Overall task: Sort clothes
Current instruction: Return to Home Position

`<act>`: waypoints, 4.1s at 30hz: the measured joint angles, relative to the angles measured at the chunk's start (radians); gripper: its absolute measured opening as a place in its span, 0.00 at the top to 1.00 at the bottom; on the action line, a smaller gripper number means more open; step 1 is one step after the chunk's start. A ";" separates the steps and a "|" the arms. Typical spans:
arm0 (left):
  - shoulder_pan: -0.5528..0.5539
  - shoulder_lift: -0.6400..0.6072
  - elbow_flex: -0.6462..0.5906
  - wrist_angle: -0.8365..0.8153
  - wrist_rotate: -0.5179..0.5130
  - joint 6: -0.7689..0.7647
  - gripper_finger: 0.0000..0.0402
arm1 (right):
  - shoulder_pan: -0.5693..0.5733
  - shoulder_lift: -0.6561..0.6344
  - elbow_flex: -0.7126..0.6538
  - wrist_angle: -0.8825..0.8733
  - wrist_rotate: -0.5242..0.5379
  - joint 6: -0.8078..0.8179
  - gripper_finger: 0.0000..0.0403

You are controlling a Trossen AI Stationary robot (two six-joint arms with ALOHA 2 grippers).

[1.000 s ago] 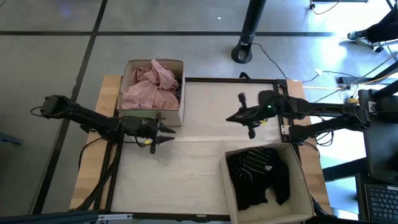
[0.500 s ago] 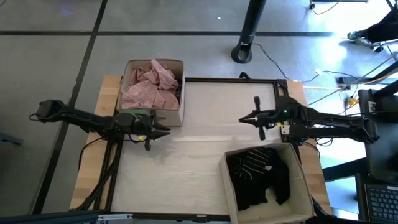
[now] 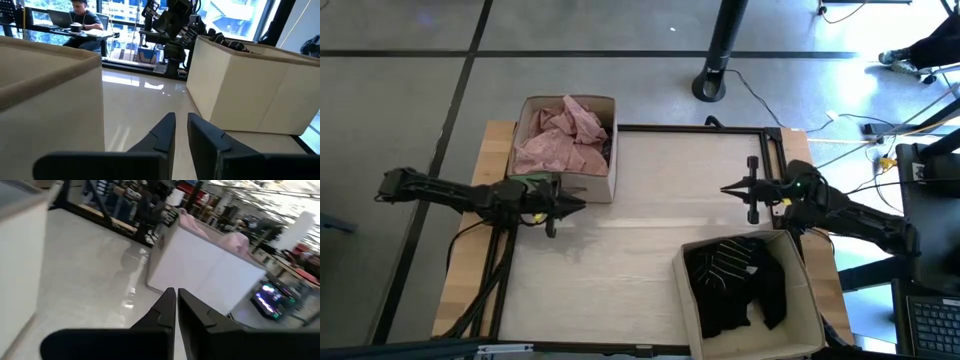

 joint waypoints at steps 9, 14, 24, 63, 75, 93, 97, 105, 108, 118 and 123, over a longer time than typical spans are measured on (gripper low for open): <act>-0.007 -0.095 -0.020 -0.041 -0.005 0.003 0.91 | 0.000 -0.266 -0.140 -0.001 0.167 0.073 0.95; -0.008 -0.170 -0.105 0.006 -0.017 -0.017 0.92 | 0.001 -0.328 -0.176 0.003 0.219 0.079 0.95; -0.021 -0.315 -0.109 -0.137 -0.038 0.038 0.92 | 0.001 -0.328 -0.232 0.008 0.274 0.062 0.95; -0.021 -0.487 -0.110 -0.267 -0.124 0.132 0.92 | 0.001 -0.328 -0.262 0.055 0.318 0.108 0.95; -0.020 -0.487 -0.110 -0.267 -0.124 0.133 0.92 | 0.001 -0.328 -0.262 0.054 0.319 0.107 0.95; -0.020 -0.487 -0.110 -0.267 -0.124 0.133 0.92 | 0.001 -0.328 -0.262 0.053 0.319 0.106 0.95; -0.020 -0.487 -0.110 -0.267 -0.124 0.133 0.92 | 0.001 -0.328 -0.262 0.053 0.319 0.106 0.95; -0.020 -0.487 -0.110 -0.267 -0.124 0.133 0.92 | 0.001 -0.328 -0.262 0.053 0.319 0.106 0.95; -0.020 -0.487 -0.110 -0.267 -0.124 0.133 0.92 | 0.001 -0.328 -0.262 0.053 0.319 0.106 0.95; -0.020 -0.487 -0.110 -0.267 -0.125 0.133 0.92 | 0.001 -0.328 -0.263 0.053 0.319 0.106 0.95; -0.020 -0.487 -0.110 -0.267 -0.124 0.133 0.92 | 0.001 -0.328 -0.263 0.053 0.319 0.106 0.95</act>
